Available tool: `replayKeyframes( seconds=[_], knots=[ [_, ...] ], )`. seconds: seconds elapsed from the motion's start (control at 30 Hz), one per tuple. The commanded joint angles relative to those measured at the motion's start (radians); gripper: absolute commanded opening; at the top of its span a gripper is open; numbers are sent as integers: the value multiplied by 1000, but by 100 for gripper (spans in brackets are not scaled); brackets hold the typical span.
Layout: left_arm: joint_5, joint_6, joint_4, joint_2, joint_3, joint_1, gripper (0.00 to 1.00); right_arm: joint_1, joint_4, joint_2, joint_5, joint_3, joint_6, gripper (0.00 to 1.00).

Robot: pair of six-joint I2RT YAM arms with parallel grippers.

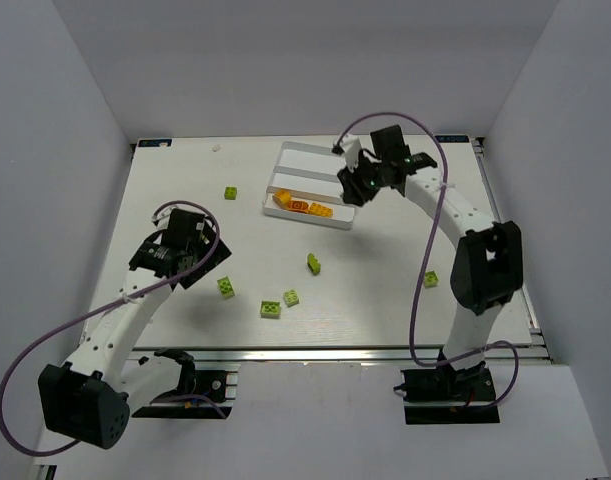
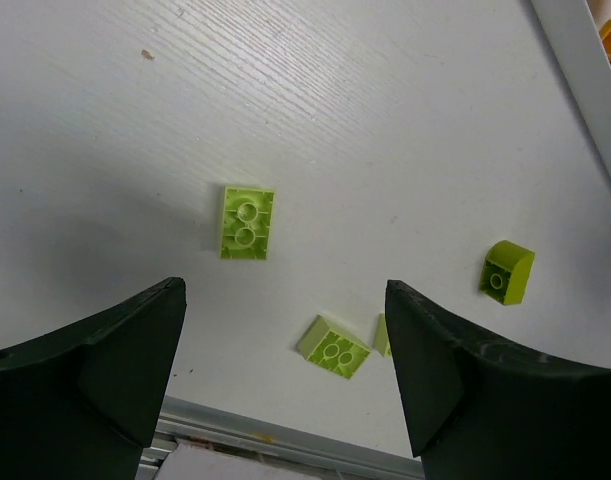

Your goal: Sort the legos into containers by color

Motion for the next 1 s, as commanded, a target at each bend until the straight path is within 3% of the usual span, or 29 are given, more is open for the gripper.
replayKeyframes(
  seconds=[0.0, 0.1, 0.23, 0.47, 0.5, 0.57, 0.6, 0.67, 0.77, 0.97],
  knots=[
    [-45, -2, -31, 22, 61, 1, 91, -13, 10, 159, -12, 218, 89, 0],
    [-42, -12, -29, 27, 69, 1, 91, -12, 12, 305, 27, 400, 240, 0],
    [-55, -31, -52, 9, 70, 1, 91, -5, 124, 389, 99, 421, 341, 0],
    [-89, -57, -92, -40, 55, 1, 91, -19, 167, 486, 157, 510, 363, 1],
    [-91, -60, -92, -48, 52, 1, 91, -18, 170, 488, 151, 507, 357, 13],
    [-97, -68, -85, -51, 40, 1, 91, -19, 181, 489, 140, 486, 347, 23],
    [-98, -69, -80, -48, 37, 1, 91, -21, 187, 492, 140, 477, 343, 37],
    [-106, -69, -68, -36, 43, 1, 91, -24, 188, 492, 131, 472, 341, 52],
    [-127, -60, -58, 24, 76, 10, 92, -30, 190, 485, 107, 469, 341, 62],
    [-144, -11, -48, 235, 178, 33, 94, -53, 199, 416, 67, 458, 350, 63]
  ],
)
